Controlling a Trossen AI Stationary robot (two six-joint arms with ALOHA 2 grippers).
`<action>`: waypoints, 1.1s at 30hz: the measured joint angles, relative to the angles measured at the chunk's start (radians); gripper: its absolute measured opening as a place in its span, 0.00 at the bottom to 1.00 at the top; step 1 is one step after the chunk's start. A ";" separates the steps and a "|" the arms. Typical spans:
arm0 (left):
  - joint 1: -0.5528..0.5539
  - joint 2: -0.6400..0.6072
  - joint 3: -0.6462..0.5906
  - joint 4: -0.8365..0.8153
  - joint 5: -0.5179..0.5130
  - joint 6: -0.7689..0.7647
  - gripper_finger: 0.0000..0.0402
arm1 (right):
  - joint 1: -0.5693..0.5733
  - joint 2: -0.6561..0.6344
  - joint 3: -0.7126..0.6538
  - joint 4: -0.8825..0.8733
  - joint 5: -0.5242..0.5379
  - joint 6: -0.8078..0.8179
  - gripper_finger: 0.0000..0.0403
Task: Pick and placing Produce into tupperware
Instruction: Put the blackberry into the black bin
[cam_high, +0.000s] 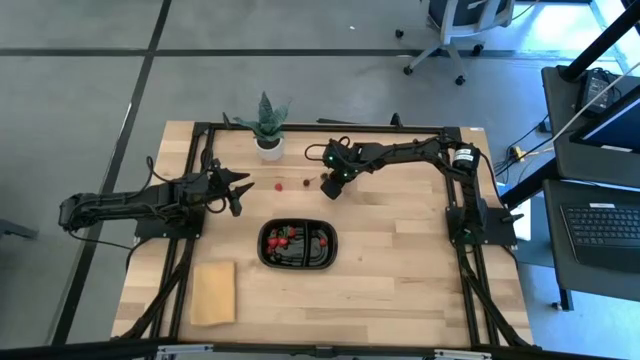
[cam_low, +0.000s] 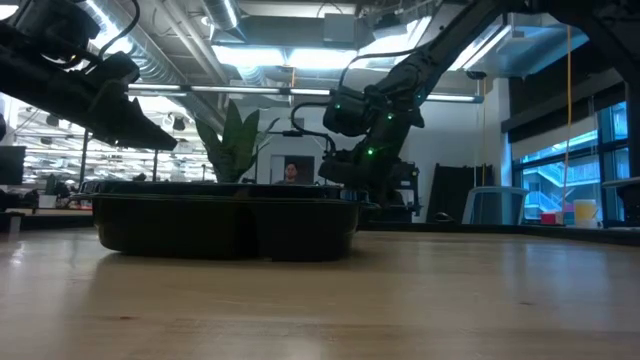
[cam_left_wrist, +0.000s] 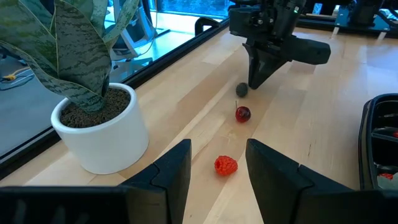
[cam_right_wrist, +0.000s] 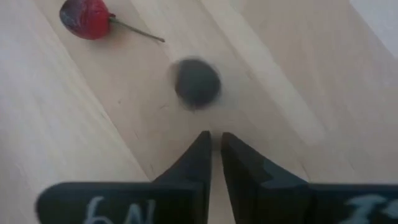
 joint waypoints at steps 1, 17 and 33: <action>0.000 0.000 0.000 0.000 0.000 0.000 0.37 | 0.000 0.000 0.000 0.000 0.000 -0.001 0.08; 0.000 0.000 0.000 0.000 0.000 0.000 0.37 | 0.001 0.013 0.096 -0.095 -0.018 -0.039 0.07; 0.000 0.000 0.000 0.000 0.000 0.000 0.37 | 0.003 0.007 0.285 -0.109 -0.123 -0.160 0.15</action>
